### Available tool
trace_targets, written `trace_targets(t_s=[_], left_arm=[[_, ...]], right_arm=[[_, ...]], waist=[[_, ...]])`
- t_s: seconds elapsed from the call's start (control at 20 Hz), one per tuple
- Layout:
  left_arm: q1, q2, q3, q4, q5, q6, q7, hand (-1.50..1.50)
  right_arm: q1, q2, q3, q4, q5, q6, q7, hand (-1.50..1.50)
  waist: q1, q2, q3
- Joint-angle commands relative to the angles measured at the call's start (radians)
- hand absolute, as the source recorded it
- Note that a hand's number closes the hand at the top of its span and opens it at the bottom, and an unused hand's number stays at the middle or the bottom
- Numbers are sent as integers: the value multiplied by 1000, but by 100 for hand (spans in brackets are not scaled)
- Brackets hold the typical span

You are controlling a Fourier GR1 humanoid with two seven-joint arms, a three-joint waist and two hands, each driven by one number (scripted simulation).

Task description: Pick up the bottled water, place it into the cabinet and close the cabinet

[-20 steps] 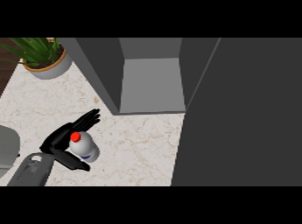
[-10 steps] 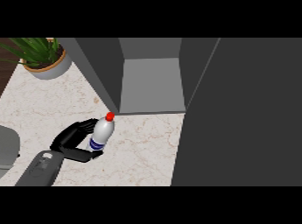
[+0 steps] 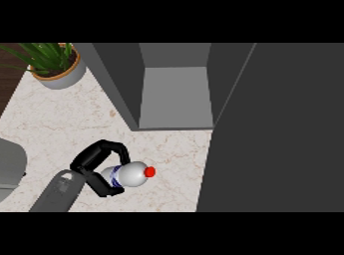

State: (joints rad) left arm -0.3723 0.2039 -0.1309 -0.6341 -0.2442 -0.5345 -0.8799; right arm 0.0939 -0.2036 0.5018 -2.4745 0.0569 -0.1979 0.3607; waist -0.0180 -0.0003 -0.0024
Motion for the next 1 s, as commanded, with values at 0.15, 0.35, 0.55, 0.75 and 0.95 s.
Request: trace_targets(t_s=[0.15,0.35,0.55,0.75,0.95], left_arm=[[76,-107,199,5,116,377,-42,150],[59,-184,265,-42,165,522,-54,150],[72,-202,141,-146,306,532,35,150],[34,-203,-10,-232,454,615,133,150],[-1,-204,-7,-307,495,592,229,150]], right_arm=[[14,-5,20,-43,51,-27,7,-150],[73,-53,28,-118,37,-12,24,-150],[107,-55,36,-121,23,-17,-16,-150],[28,-16,77,-59,88,-47,25,-150],[38,-11,114,-111,125,-79,82,-150]], waist=[[18,-5,0],[3,-6,2],[8,-6,3],[8,-4,2],[7,-4,1]])
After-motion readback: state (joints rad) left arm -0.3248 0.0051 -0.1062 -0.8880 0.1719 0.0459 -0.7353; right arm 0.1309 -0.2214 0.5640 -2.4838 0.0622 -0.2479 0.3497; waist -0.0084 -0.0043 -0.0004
